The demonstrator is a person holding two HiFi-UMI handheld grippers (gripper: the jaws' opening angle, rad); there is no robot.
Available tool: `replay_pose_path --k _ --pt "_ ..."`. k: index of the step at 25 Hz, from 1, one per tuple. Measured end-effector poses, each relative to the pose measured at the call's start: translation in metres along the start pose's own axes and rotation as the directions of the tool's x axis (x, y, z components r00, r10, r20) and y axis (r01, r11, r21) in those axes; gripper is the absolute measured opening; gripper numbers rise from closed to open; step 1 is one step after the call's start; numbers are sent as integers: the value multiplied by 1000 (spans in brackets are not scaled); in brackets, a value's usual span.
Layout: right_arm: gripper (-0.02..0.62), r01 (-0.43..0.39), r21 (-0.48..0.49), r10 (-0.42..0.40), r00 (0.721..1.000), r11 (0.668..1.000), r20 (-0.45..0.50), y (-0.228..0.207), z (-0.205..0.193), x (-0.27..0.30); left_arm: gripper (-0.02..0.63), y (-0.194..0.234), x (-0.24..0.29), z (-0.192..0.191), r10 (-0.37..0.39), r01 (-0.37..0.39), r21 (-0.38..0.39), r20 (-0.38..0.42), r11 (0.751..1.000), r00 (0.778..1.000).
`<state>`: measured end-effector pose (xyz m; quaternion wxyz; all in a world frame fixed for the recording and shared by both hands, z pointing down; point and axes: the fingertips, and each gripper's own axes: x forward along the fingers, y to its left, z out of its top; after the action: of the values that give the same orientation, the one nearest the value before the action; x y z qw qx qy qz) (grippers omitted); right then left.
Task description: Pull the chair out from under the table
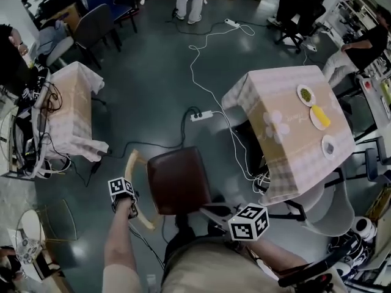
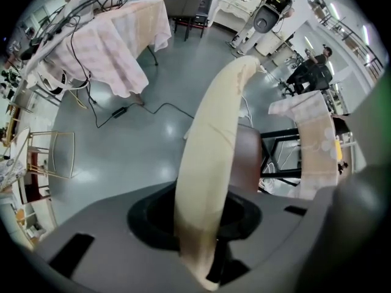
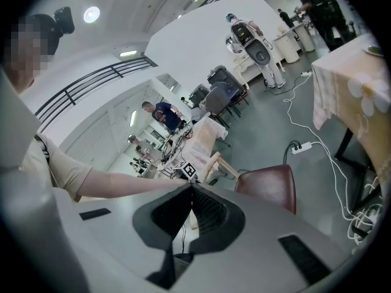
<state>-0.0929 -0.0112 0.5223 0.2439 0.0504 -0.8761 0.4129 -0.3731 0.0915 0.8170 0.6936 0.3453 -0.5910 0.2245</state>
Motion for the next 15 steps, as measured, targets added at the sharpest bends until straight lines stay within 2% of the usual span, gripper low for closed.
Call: replay_pose_path --k 15 --pt "11 3 2 -3 1000 1000 -20 1 -5 4 130 23 -7 5 24 -23 -38 27 999 999"
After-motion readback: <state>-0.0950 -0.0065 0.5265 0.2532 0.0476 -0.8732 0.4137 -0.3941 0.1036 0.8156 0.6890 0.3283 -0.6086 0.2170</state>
